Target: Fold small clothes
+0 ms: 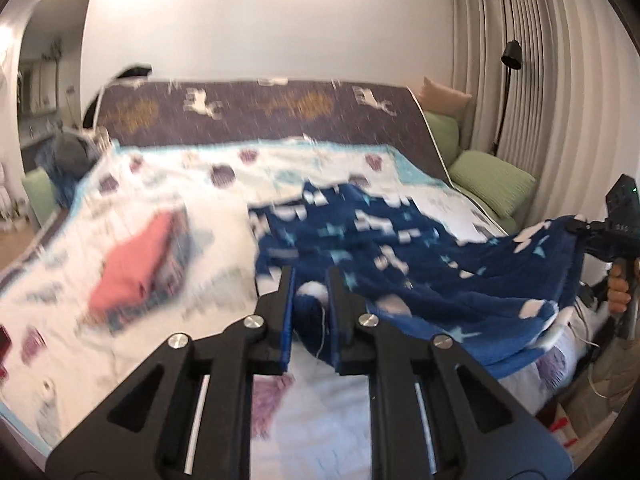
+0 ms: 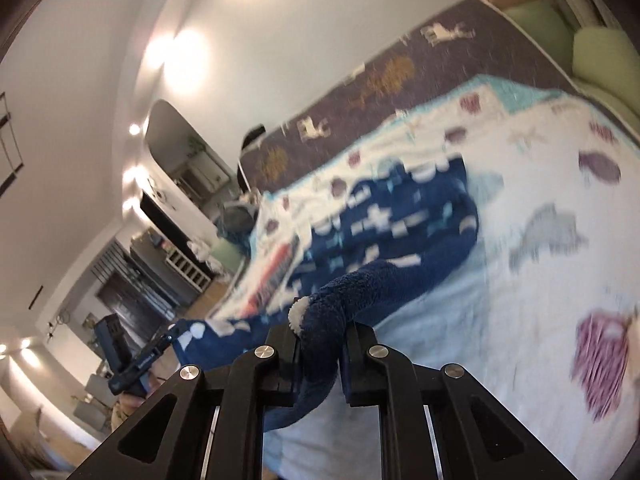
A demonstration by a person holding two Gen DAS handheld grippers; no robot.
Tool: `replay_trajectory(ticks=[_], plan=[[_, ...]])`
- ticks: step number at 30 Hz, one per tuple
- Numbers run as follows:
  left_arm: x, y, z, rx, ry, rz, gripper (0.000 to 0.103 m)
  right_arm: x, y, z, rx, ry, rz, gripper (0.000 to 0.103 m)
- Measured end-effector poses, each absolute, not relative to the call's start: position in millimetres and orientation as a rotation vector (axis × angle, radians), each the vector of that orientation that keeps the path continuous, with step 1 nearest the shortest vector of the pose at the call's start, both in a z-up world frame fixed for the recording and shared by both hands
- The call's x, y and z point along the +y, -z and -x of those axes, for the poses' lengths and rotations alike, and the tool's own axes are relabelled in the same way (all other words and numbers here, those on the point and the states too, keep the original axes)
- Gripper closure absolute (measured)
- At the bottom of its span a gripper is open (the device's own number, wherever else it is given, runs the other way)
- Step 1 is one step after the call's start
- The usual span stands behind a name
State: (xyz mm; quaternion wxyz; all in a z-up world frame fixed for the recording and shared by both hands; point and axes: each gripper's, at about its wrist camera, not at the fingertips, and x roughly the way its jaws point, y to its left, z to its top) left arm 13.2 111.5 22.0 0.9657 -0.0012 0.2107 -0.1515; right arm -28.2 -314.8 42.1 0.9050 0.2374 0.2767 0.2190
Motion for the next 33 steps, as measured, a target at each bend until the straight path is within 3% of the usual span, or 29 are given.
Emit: replay_trajectory(ticks=[10,11,12,15,21,23,25,27,33], plan=[[96.6,-53.9,-52.8,0.320,0.256,-0.051,0.090,-313.9,-74.5,-21.0,0.514,-0.425,-0.444,0.091],[97.6,-58.8,-61.7,0.305,0.244,-0.049,0.091,-315.4,-77.9,-30.8,0.509,-0.415,-0.445,0.091],[97.1,-62.4,-64.2,0.291,0.235,-0.048,0.100,-315.9,-80.5,-35.5,0.506,-0.411,-0.447,0.091],[103.2,-79.7,-87.2,0.231,0.197,-0.029,0.100,-318.3,-91.6,-59.5,0.482,-0.382,-0.440,0.092],[109.1,-64.2,-120.4,0.332,0.273,0.062,0.100,-306.2,-92.7,-106.0,0.497,-0.370,-0.418,0.093],[103.4,-43.7,-108.7,0.370,0.290,0.014,0.095,-302.1,-77.9,-102.7,0.530,-0.375,-0.415,0.093],[100.4,-12.4,-90.3,0.448,0.323,-0.031,0.077,-300.4,-64.0,-89.7,0.554,-0.370,-0.398,0.093],[98.4,22.3,-68.8,0.551,0.387,-0.038,0.069,-300.9,-49.7,-71.4,0.578,-0.347,-0.373,0.093],[80.8,103.6,-17.5,0.859,0.570,-0.002,0.055,-319.8,-24.7,-25.7,0.602,-0.275,-0.428,0.093]])
